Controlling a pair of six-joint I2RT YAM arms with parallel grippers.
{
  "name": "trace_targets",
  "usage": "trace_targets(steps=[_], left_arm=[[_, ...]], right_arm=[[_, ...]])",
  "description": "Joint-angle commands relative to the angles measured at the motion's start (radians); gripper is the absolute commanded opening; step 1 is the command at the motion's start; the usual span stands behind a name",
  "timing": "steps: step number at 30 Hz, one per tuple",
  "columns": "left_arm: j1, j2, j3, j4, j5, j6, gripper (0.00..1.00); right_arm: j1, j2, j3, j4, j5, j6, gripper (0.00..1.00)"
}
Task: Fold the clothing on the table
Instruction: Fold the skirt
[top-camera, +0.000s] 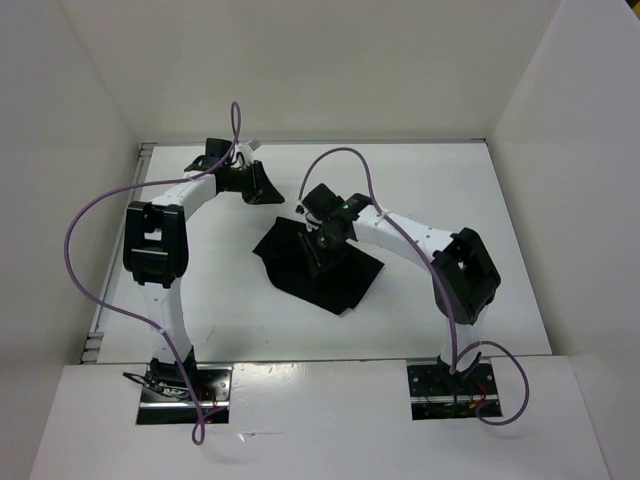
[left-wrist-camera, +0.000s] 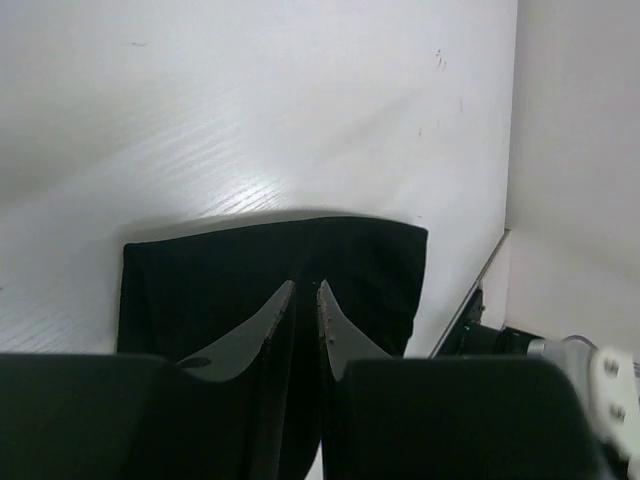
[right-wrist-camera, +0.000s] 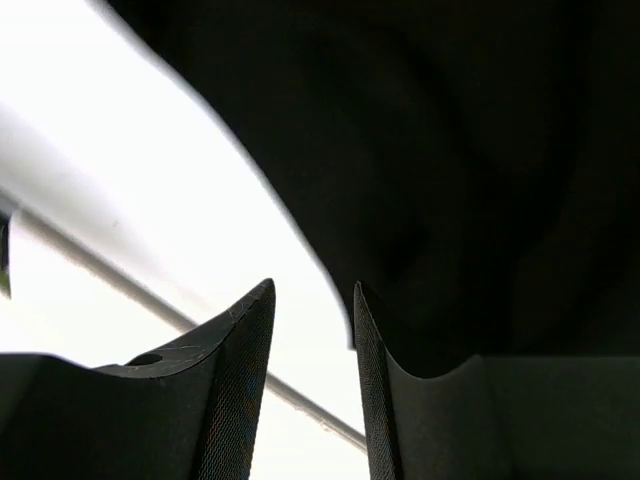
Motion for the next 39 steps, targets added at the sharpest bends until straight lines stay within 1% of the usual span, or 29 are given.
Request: trace_targets(steps=[1,5,7,8,9,10,12,13,15,20,23,24,25,26,27,29,30,31,33,34,36,39], left_arm=[[0.001,-0.026,0.007,0.030,0.053,-0.011,0.21],[0.001,-0.035,-0.022,0.030,0.043,-0.002,0.22],[0.001,-0.044,-0.043,-0.011,0.020,0.015,0.29],[0.001,-0.044,-0.055,-0.020,0.020,0.026,0.34],[0.001,-0.053,-0.066,-0.043,0.008,0.026,0.37],[0.001,-0.067,-0.091,-0.057,-0.024,0.040,0.40],[0.001,-0.081,-0.101,-0.111,-0.083,0.064,0.42],[0.001,-0.091,-0.121,-0.122,-0.138,0.064,0.43],[0.001,-0.104,-0.166,-0.122,-0.157,0.077,0.43],[-0.011,-0.137,-0.249,-0.131,-0.117,0.109,0.43],[-0.011,-0.164,-0.295,-0.140,-0.117,0.121,0.43],[-0.011,-0.164,-0.304,-0.140,-0.117,0.132,0.43],[-0.011,-0.164,-0.316,-0.140,-0.117,0.132,0.43],[-0.011,-0.164,-0.316,-0.149,-0.117,0.132,0.43],[-0.011,-0.164,-0.316,-0.149,-0.117,0.141,0.43],[-0.002,-0.153,-0.316,-0.149,-0.117,0.141,0.43],[-0.002,-0.153,-0.316,-0.149,-0.117,0.141,0.43],[-0.002,-0.153,-0.316,-0.149,-0.117,0.141,0.43],[0.007,-0.153,-0.306,-0.169,-0.117,0.152,0.43],[0.007,-0.153,-0.293,-0.169,-0.117,0.152,0.43],[0.007,-0.176,-0.293,-0.180,-0.117,0.152,0.43],[0.007,-0.202,-0.284,-0.192,-0.117,0.161,0.43]], right_arm=[[-0.044,-0.038,0.060,0.020,0.064,0.030,0.43],[-0.080,0.014,0.105,0.032,0.171,0.056,0.44],[-0.094,0.037,0.117,0.042,0.199,0.093,0.44],[-0.108,0.037,0.128,0.042,0.228,0.102,0.44],[-0.108,0.037,0.128,0.042,0.241,0.102,0.44],[-0.120,0.037,0.128,0.042,0.257,0.128,0.44],[-0.131,0.025,0.107,0.042,0.322,0.151,0.44],[-0.142,0.007,0.082,0.042,0.343,0.174,0.44],[-0.163,-0.007,0.044,0.052,0.356,0.185,0.44],[-0.172,0.006,-0.013,0.127,0.256,0.219,0.43],[-0.172,0.080,-0.025,0.195,0.198,0.237,0.34],[-0.172,0.098,-0.025,0.206,0.145,0.237,0.28],[-0.172,0.115,-0.015,0.225,0.118,0.237,0.25],[-0.157,0.137,-0.015,0.226,0.063,0.237,0.22],[-0.130,0.137,-0.004,0.226,0.042,0.227,0.19],[-0.093,0.137,-0.004,0.217,-0.004,0.190,0.17],[-0.056,0.125,-0.004,0.204,-0.023,0.176,0.17],[-0.041,0.115,-0.013,0.175,-0.044,0.161,0.16],[-0.006,0.074,-0.059,0.140,-0.106,0.118,0.16],[-0.005,0.050,-0.079,0.108,-0.120,0.107,0.14],[0.005,-0.051,-0.128,0.074,-0.141,0.098,0.14],[0.005,-0.185,-0.137,0.013,-0.141,0.079,0.16]])
